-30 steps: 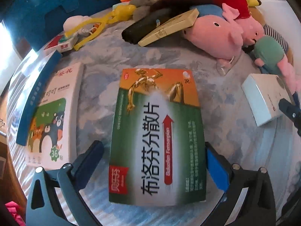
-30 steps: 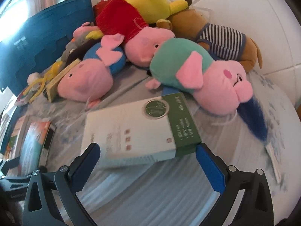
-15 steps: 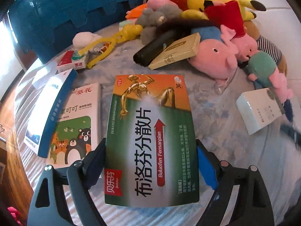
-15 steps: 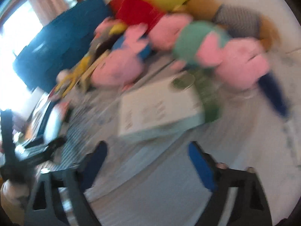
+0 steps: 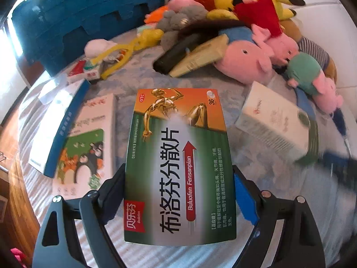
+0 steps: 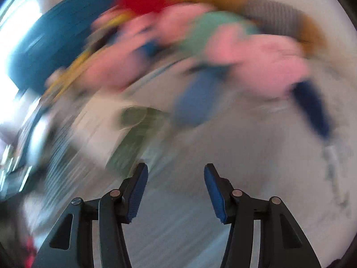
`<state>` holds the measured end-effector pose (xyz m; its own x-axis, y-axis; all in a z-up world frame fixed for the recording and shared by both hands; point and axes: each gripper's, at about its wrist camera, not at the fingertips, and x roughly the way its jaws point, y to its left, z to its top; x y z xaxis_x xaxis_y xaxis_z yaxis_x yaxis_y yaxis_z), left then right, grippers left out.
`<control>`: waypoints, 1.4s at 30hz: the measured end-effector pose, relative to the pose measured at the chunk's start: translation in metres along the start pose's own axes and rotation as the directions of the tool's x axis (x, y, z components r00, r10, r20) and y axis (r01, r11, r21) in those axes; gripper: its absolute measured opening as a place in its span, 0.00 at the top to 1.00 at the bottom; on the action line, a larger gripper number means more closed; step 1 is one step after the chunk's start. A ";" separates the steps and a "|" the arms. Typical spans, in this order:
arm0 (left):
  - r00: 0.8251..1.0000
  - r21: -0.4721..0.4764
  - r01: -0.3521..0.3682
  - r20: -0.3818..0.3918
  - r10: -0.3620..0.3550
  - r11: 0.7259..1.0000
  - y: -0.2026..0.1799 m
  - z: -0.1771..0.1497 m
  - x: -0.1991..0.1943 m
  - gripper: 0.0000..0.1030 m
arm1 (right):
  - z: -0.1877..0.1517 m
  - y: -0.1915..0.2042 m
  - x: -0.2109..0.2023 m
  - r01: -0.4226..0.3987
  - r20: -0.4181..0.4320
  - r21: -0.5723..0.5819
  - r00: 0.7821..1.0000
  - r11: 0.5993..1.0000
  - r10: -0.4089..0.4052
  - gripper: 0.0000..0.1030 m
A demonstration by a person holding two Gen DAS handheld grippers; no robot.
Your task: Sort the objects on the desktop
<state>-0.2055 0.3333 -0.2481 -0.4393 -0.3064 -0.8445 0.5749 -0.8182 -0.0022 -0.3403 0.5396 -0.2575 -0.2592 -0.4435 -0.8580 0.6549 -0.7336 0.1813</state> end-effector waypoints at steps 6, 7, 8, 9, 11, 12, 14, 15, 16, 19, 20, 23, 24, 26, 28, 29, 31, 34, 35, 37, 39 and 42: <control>1.000 -0.032 -0.015 0.017 0.016 0.999 0.018 0.002 -0.010 0.16 | 0.009 0.045 -0.038 -0.010 0.127 -0.133 0.992 0.991 0.027 0.01; 1.000 -0.038 -0.014 0.015 0.015 0.999 0.020 0.001 -0.011 0.16 | 0.014 0.049 -0.039 -0.007 0.138 -0.168 0.990 0.986 0.031 0.00; 1.000 -0.047 -0.011 0.013 0.012 0.999 0.022 0.000 -0.012 0.16 | 0.018 0.053 -0.038 -0.004 0.145 -0.203 0.989 0.979 0.034 0.00; 1.000 -0.054 -0.009 0.012 0.010 0.999 0.023 -0.002 -0.013 0.16 | 0.021 0.055 -0.030 -0.001 0.140 -0.238 0.989 0.971 0.035 0.00; 1.000 -0.059 -0.012 0.012 0.013 0.998 0.023 -0.004 -0.014 0.16 | 0.027 0.059 -0.016 0.002 0.132 -0.302 0.990 0.953 0.040 0.00; 1.000 -0.063 -0.012 0.011 0.013 0.998 0.023 -0.006 -0.013 0.16 | 0.027 0.058 -0.009 -0.004 0.124 -0.330 0.991 0.944 0.047 0.00; 1.000 -0.073 -0.013 0.007 0.014 0.997 0.022 -0.008 -0.011 0.16 | 0.025 0.057 0.009 -0.024 0.096 -0.391 0.993 0.920 0.067 0.00; 1.000 -0.077 -0.014 0.006 0.014 0.997 0.021 -0.010 -0.011 0.16 | 0.023 0.057 0.016 -0.035 0.087 -0.422 0.993 0.906 0.079 0.00; 1.000 -0.082 -0.015 0.004 0.016 0.997 0.020 -0.011 -0.010 0.16 | 0.021 0.057 0.022 -0.047 0.078 -0.452 0.993 0.891 0.092 0.00; 1.000 -0.089 -0.026 -0.005 0.026 0.996 0.016 -0.015 -0.002 0.16 | 0.014 0.058 0.039 -0.055 0.063 -0.528 0.993 0.848 0.104 0.00; 0.999 -0.093 -0.031 -0.011 0.030 0.995 0.013 -0.017 0.001 0.16 | 0.013 0.058 0.044 -0.052 0.060 -0.537 0.993 0.842 0.100 0.00; 0.999 -0.108 -0.044 -0.016 0.042 0.993 0.008 -0.022 0.008 0.16 | 0.013 0.051 0.051 -0.084 0.039 -0.502 0.992 0.860 0.120 0.06; 0.999 -0.113 -0.047 -0.018 0.045 0.993 0.006 -0.024 0.010 0.16 | 0.014 0.049 0.050 -0.080 0.048 -0.493 0.992 0.866 0.119 0.12; 0.999 -0.114 -0.050 -0.025 0.047 0.992 0.002 -0.027 0.015 0.16 | 0.016 0.045 0.047 -0.075 0.063 -0.478 0.991 0.875 0.119 0.19; 0.998 -0.111 -0.053 -0.035 0.049 0.992 -0.002 -0.030 0.020 0.16 | 0.015 0.046 0.046 -0.071 0.063 -0.481 0.991 0.874 0.115 0.19; 0.998 -0.110 -0.054 -0.038 0.050 0.992 -0.004 -0.031 0.022 0.15 | 0.015 0.045 0.046 -0.071 0.063 -0.480 0.991 0.875 0.116 0.19; 0.998 -0.112 -0.053 -0.036 0.050 0.992 -0.005 -0.032 0.022 0.16 | 0.016 0.045 0.046 -0.073 0.062 -0.478 0.991 0.875 0.117 0.18; 0.999 -0.107 -0.046 -0.031 0.043 0.993 -0.007 -0.031 0.019 0.16 | 0.015 0.046 0.045 -0.057 0.070 -0.473 0.992 0.879 0.102 0.19; 0.999 -0.102 -0.041 -0.023 0.039 0.994 -0.007 -0.030 0.015 0.16 | 0.013 0.048 0.044 -0.043 0.076 -0.469 0.993 0.882 0.089 0.20; 0.999 -0.095 -0.035 -0.004 0.035 0.995 -0.007 -0.027 0.006 0.16 | 0.012 0.053 0.041 -0.010 0.092 -0.459 0.994 0.888 0.059 0.20; 0.999 -0.095 -0.033 0.022 0.035 0.995 -0.005 -0.022 -0.006 0.16 | 0.012 0.059 0.030 0.004 0.115 -0.441 0.992 0.897 0.052 0.20; 0.998 -0.100 -0.030 0.058 0.036 0.995 0.002 -0.015 -0.026 0.16 | 0.017 0.069 0.006 0.024 0.166 -0.418 0.985 0.908 0.051 0.21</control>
<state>-0.1827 0.3468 -0.2345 -0.4578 -0.3637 -0.8112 0.6538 -0.7560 -0.0300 -0.3089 0.4775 -0.2420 -0.3400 -0.5593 -0.7561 0.8855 -0.4612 -0.0570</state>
